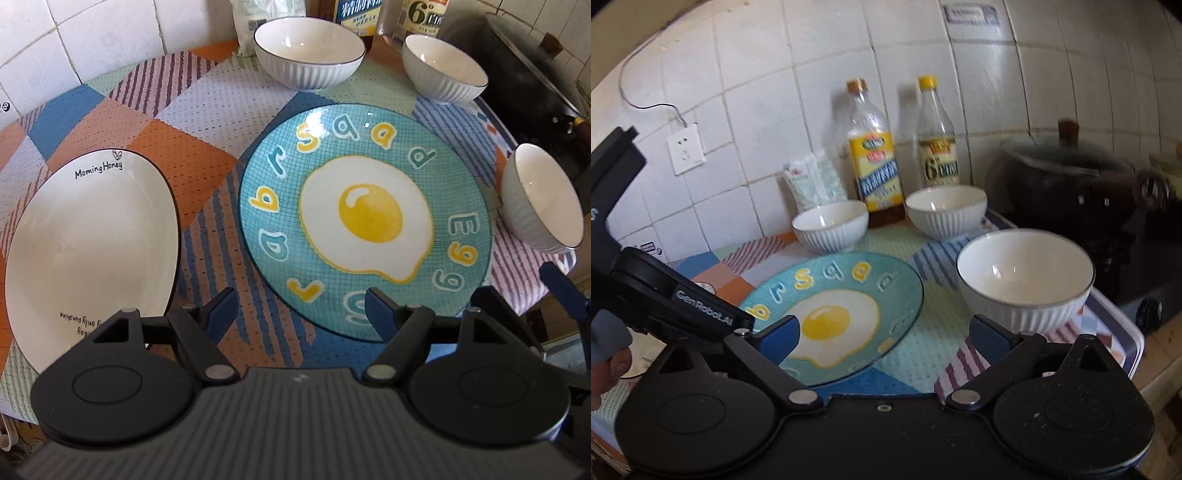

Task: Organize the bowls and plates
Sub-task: 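Close both grippers on the rim of the blue fried-egg plate, then lift the blue plate with both grippers and carry it over the white plate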

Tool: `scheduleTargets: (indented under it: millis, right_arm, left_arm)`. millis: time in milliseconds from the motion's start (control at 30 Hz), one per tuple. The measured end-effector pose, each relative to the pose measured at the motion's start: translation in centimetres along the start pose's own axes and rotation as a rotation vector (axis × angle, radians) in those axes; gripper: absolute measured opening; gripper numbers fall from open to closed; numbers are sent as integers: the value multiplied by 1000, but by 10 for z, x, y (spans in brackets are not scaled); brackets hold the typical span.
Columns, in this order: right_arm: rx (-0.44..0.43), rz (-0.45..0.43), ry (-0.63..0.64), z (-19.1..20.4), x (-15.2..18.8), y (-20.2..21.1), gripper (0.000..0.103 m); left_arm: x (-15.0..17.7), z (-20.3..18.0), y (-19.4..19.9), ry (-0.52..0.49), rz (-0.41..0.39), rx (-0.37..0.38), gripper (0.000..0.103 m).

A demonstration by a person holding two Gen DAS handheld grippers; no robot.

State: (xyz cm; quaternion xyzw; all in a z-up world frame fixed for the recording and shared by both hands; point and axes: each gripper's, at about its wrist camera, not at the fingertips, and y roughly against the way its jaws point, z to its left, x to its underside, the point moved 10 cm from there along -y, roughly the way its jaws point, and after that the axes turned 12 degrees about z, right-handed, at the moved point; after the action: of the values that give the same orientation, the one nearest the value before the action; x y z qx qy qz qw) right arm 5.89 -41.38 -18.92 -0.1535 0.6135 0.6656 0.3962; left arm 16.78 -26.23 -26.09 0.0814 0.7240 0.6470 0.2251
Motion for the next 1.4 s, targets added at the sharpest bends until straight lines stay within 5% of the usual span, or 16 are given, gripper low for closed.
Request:
scheduleTargets:
  millis: [233, 467, 567, 633, 733, 1000, 1167, 1400]
  right_arm:
    - [-62, 106, -79, -7, 13, -25, 89]
    - [-70, 129, -152, -13, 13, -38, 78]
    - [-81, 136, -204, -19, 12, -45, 65]
    - [-99, 147, -226, -19, 10, -46, 41]
    - [-135, 199, -257, -15, 8, -50, 27]
    - [-152, 229, -324, -16, 11, -58, 24]
    - [-189, 178, -431, -21, 16, -57, 23]
    - [-177, 156, -366, -17, 15, -57, 21]
  left_arm:
    - [-6, 2, -10, 0, 13, -15, 71]
    - [-11, 5, -14, 4, 8, -23, 56]
    - [-18, 10, -11, 23, -20, -35, 33]
    - [-22, 16, -12, 56, -26, -13, 30]
    - [-26, 23, -13, 87, -31, 23, 26]
    - [-28, 22, -14, 59, -17, 17, 26]
    - [-27, 12, -12, 5, -8, -66, 30]
    - [-26, 14, -11, 10, -28, -63, 30]
